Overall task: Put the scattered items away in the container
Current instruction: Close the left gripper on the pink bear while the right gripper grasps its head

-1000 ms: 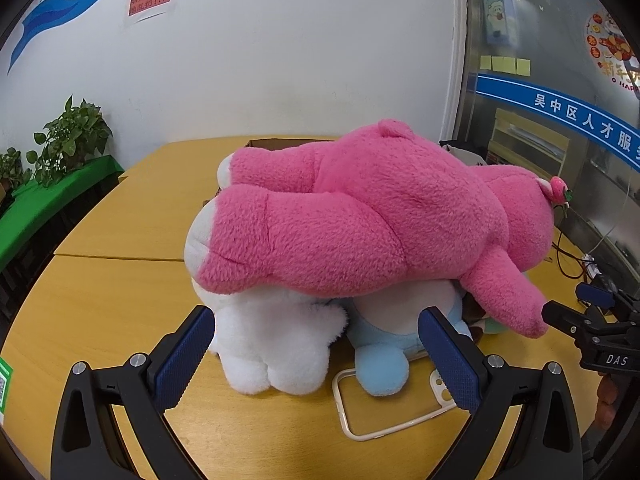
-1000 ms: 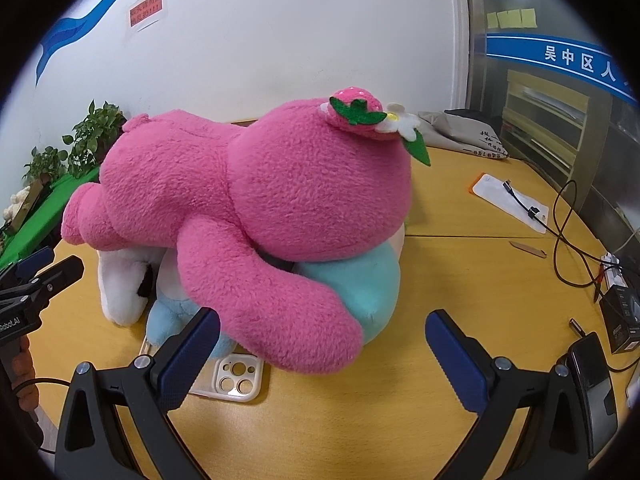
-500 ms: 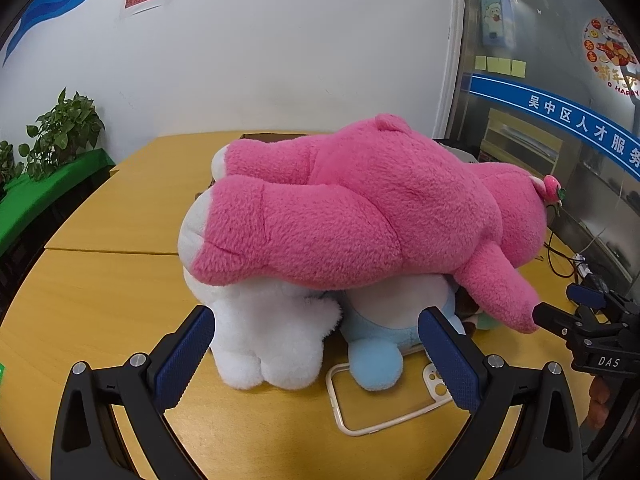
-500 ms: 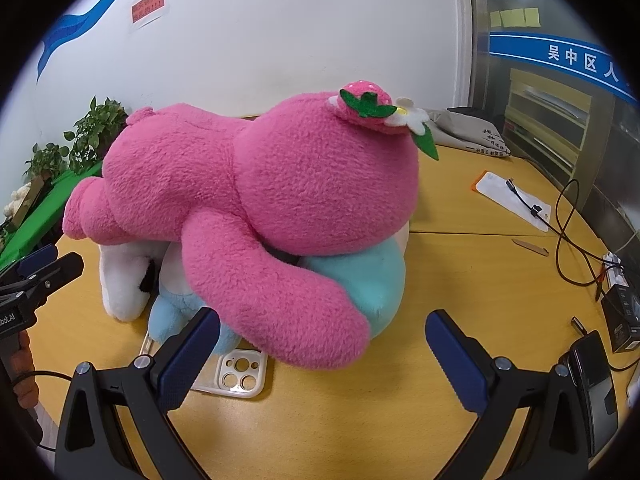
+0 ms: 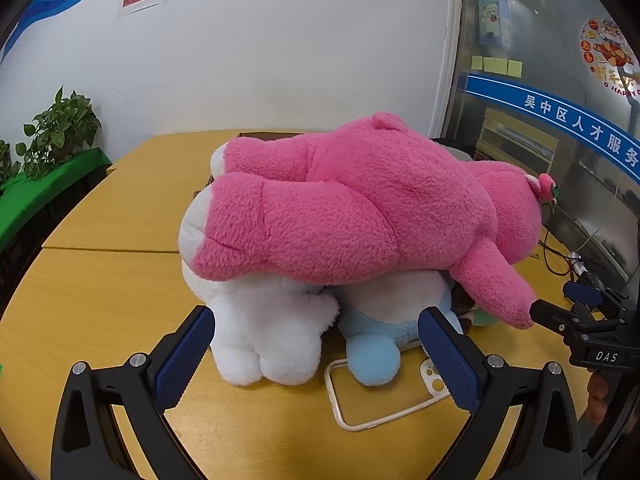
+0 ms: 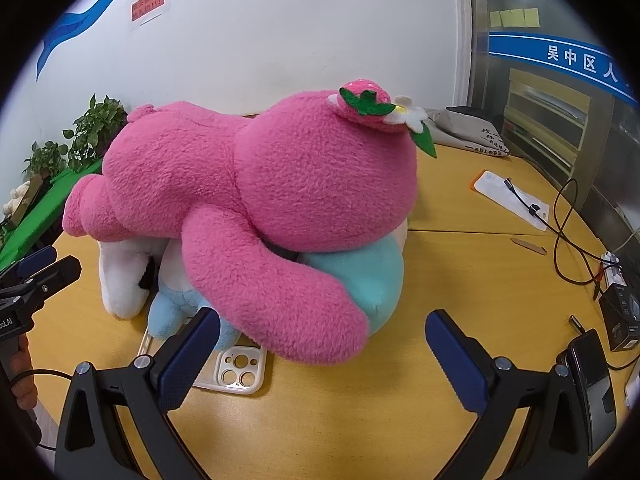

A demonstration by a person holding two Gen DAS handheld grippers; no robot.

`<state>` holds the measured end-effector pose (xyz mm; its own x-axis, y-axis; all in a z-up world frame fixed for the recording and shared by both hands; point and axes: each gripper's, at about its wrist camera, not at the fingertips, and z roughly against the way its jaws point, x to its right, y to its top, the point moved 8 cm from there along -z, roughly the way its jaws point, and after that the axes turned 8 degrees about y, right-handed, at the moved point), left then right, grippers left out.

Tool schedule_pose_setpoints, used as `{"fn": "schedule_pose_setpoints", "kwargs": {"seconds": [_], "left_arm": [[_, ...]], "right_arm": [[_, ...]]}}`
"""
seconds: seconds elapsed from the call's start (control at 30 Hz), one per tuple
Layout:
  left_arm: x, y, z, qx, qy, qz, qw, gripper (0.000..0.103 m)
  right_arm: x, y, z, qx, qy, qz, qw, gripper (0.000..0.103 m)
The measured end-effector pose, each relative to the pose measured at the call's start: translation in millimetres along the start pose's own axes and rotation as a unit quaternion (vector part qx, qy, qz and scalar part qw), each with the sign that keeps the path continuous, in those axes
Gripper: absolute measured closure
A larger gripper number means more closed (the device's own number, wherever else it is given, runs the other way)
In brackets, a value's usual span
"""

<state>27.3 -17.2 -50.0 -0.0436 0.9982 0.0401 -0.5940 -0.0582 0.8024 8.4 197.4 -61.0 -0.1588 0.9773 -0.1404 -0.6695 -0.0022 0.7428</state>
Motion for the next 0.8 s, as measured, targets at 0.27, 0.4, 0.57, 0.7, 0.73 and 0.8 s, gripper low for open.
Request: {"fn": "schedule_pose_setpoints", "kwargs": {"seconds": [0.27,0.4,0.57,0.7,0.73,0.8], "left_arm": [[1.8,25.5,-1.4,-0.006,-0.021,-0.017,0.9996,0.0],[12.0,55.8,0.7,-0.005,-0.069,-0.017,0.9975,0.0],[32.3,98.0,-21.7,-0.018,-0.107,-0.032,0.9936,0.0],[43.5,108.9,-63.6,-0.051,-0.105,-0.05,0.9919,0.0],[45.6,106.7,-74.3,-0.067,-0.119,-0.042,0.9896,0.0],[45.9,101.7,-87.2,-0.088,-0.156,-0.02,0.9837,0.0]], "right_arm": [[-2.1,10.3,6.0,0.007,0.026,0.004,1.0,0.0],[0.9,32.2,19.8,0.036,0.048,-0.007,0.998,0.0],[20.7,76.8,34.9,0.086,0.076,-0.035,0.993,0.0],[35.5,99.2,3.1,0.06,0.09,-0.039,0.993,0.0],[37.7,100.9,-12.1,0.044,0.092,-0.037,0.994,0.0],[38.8,99.1,-38.0,0.021,0.088,-0.028,0.996,0.0]]}}
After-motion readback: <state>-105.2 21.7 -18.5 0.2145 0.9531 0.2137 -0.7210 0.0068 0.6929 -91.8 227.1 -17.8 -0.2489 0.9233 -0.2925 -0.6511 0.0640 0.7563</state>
